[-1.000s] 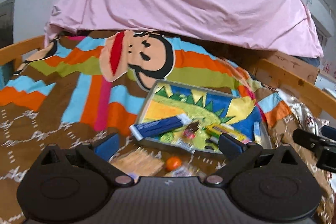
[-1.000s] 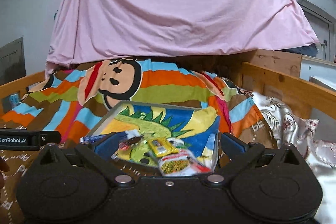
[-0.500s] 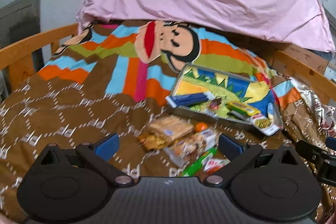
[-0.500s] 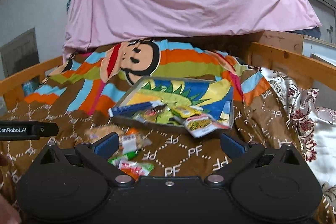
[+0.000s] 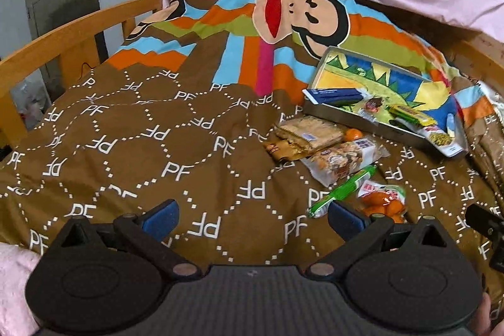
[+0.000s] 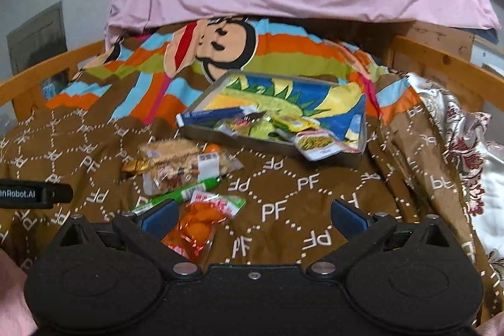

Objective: Organize snacks
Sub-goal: 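Lift both tools away from the tray toward the remaining snacks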

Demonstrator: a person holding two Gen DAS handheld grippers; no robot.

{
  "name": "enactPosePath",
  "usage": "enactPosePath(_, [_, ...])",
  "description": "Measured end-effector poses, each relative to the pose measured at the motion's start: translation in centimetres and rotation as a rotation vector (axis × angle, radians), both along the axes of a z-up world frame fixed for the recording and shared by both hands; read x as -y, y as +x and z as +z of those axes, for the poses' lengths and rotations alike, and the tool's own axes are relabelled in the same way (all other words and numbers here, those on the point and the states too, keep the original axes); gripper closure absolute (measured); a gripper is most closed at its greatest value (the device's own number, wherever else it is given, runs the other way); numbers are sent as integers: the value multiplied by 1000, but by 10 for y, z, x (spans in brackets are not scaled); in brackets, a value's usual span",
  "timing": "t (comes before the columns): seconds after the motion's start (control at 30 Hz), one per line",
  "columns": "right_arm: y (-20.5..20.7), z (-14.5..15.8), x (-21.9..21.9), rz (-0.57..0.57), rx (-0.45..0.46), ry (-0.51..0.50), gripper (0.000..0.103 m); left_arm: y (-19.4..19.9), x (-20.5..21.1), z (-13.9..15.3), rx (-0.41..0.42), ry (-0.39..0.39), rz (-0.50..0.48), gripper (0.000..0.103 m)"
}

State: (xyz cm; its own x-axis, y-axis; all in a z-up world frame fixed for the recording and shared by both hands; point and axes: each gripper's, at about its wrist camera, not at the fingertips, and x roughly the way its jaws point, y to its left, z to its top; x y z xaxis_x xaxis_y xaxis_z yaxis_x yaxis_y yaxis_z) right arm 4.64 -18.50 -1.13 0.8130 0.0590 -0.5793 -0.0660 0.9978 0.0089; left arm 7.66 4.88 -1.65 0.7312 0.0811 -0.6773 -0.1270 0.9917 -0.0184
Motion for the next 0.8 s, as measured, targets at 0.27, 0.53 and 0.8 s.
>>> enactPosePath(0.27, [5,-10,-18,101,-80,-37,1,2,0,-1,-20,26,17,1])
enactPosePath(0.53, [9,-16,-25,124,-121,-72,1,7,-2,-6,-62,34,39,1])
enactPosePath(0.8, [13,-19,-24,115,-147,-75,1,11,3,-9,-83,57,31,1])
